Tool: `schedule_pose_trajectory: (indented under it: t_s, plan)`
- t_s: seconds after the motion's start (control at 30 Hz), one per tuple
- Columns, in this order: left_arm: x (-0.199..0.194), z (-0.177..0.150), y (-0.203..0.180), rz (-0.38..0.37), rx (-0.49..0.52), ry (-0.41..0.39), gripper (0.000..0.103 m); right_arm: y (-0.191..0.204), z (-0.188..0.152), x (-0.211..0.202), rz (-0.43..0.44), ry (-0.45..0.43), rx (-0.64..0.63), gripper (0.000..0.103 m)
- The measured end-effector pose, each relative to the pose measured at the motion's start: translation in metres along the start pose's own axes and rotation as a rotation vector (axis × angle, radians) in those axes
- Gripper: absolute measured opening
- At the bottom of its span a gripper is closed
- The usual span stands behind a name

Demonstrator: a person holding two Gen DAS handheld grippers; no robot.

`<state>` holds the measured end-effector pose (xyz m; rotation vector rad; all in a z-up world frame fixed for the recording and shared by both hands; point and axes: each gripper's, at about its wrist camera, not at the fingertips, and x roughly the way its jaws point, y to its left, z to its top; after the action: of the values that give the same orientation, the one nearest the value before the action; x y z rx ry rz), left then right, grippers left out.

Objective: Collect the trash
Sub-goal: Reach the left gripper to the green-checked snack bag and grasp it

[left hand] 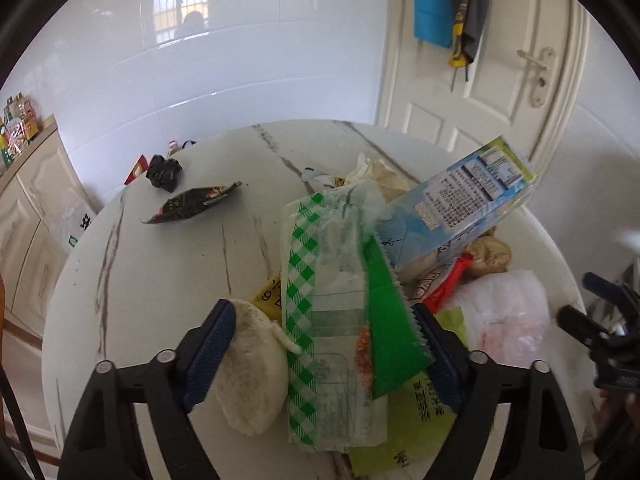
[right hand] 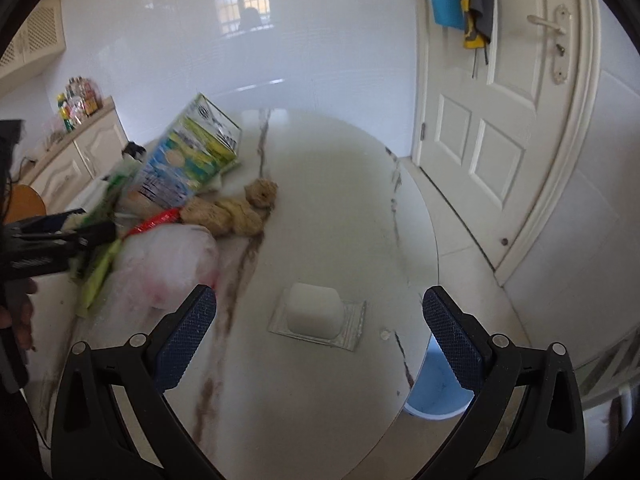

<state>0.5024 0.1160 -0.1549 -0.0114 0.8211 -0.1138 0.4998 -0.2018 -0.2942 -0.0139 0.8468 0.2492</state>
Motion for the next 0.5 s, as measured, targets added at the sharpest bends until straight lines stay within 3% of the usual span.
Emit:
schedule_pose_trajectory:
  t_s: [0.1, 0.23, 0.27, 0.3, 0.33, 0.4, 0.47, 0.5]
  plan:
    - [-0.006, -0.002, 0.015, -0.037, -0.004, -0.017, 0.049, -0.001, -0.002, 0.007, -0.018, 0.013, -0.008, 0.103]
    - [-0.018, -0.008, 0.033, -0.036, -0.022, -0.028, 0.033, -0.001, -0.002, 0.009, -0.003, 0.009, -0.008, 0.103]
    - [-0.020, -0.009, 0.038, -0.042, -0.031, -0.029, 0.018, 0.000, -0.002, 0.009, 0.002, 0.006, -0.012, 0.102]
    - [-0.025, -0.012, 0.040, -0.039, -0.035, -0.027, 0.012, -0.002, -0.002, 0.009, 0.013, 0.003, -0.013, 0.098]
    - [-0.030, -0.016, 0.043, -0.052, -0.045, -0.034, 0.012, -0.002, -0.002, 0.010, 0.017, 0.003, -0.013, 0.094]
    - [-0.035, -0.022, 0.044, -0.068, -0.048, -0.031, 0.011, -0.001, -0.001, 0.012, 0.030, 0.011, -0.020, 0.074]
    - [-0.041, -0.029, 0.046, -0.082, -0.059, -0.028, 0.011, 0.001, -0.001, 0.014, 0.026, 0.013, -0.037, 0.066]
    - [-0.044, -0.032, 0.047, -0.078, -0.066, -0.034, 0.011, 0.002, 0.000, 0.015, 0.018, 0.014, -0.047, 0.055]
